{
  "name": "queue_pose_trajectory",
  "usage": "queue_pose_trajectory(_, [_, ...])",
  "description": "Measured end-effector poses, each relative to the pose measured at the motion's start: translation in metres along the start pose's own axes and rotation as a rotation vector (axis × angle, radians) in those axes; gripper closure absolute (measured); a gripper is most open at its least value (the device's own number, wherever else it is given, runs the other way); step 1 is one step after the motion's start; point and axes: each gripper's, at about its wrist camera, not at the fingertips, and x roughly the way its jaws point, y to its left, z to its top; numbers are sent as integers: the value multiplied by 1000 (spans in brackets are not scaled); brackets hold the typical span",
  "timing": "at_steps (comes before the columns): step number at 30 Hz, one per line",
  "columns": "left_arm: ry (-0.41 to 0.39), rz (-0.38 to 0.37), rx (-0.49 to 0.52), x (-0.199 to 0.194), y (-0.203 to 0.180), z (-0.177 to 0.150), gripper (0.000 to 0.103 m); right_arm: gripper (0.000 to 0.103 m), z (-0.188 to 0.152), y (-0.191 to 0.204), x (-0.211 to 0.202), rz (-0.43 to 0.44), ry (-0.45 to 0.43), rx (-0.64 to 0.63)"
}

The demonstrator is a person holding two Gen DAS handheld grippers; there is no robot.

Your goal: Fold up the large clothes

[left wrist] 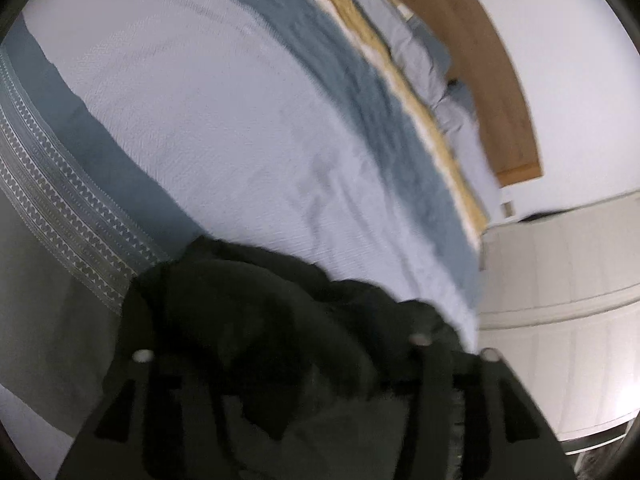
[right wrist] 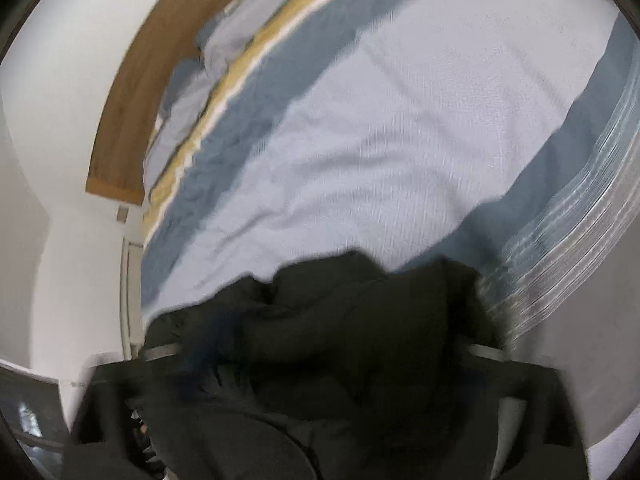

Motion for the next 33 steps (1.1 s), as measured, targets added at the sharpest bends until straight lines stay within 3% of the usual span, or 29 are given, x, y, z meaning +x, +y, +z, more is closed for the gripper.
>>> queue_pose_trajectory(5, [-59,-27,35,-44,-20,8,41,1,13,10,-49,32,-89,-14])
queue_pose_trajectory(10, [-137,12,111,-97,-42,2,40,1,12,30,-104,37,-160,-96])
queue_pose_trajectory(19, [-223,121,296,-169,-72,-64,40,1,-52,81,-180,14,-236,-377])
queue_pose_trajectory(24, [-191,154,362,-163,-62,-115,40,1,-111,102,-178,-12,-227,-528])
queue_pose_trajectory(33, [-40,181,469,-86,-48,-198,40,1,-200,128,-98,-11,-122,-687])
